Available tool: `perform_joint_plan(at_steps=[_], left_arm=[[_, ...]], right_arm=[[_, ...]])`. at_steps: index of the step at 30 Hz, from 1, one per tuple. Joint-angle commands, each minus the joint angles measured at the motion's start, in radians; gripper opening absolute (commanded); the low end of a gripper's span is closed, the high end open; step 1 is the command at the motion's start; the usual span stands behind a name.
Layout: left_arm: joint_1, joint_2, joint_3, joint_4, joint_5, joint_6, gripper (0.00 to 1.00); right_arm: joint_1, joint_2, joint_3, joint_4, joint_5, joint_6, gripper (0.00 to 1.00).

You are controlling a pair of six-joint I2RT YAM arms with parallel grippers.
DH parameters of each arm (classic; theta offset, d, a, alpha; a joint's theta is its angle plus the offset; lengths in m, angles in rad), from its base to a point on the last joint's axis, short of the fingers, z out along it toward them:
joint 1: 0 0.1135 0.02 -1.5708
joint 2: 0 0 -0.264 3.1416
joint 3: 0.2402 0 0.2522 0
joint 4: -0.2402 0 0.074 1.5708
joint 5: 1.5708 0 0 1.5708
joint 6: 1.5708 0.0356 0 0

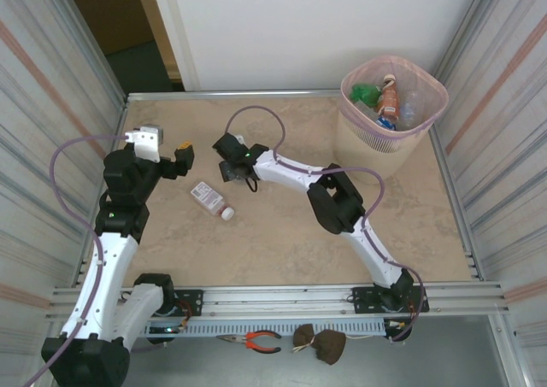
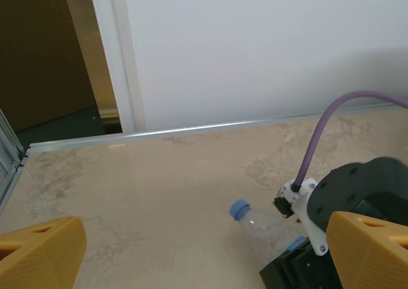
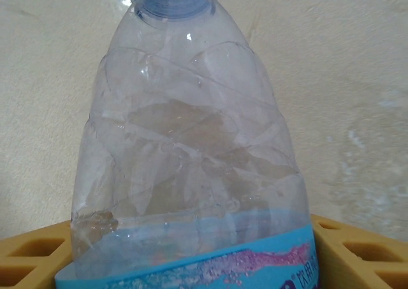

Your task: Put the plastic bottles in the bin

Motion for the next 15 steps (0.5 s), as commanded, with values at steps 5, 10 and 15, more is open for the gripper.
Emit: perform_joint_plan(at_steps=[5, 10, 15], left_arm=[[-0.005, 0.001, -0.008, 0.037, 0.012, 0.014, 0.98], [-0.003, 0.006, -0.008, 0.038, 0.021, 0.013, 0.98], [0.0, 0.005, -0.006, 0.038, 0.025, 0.011, 0.98]], right_arm=[[-0.018, -0.171, -0.051, -0.049, 0.013, -0.066, 0.69], [-0.051, -0.292, -0.082, -0.098, 0.01, -0.077, 0.69], [-0.097, -0.431, -0.121, -0.122, -0.001, -0.091, 0.69]])
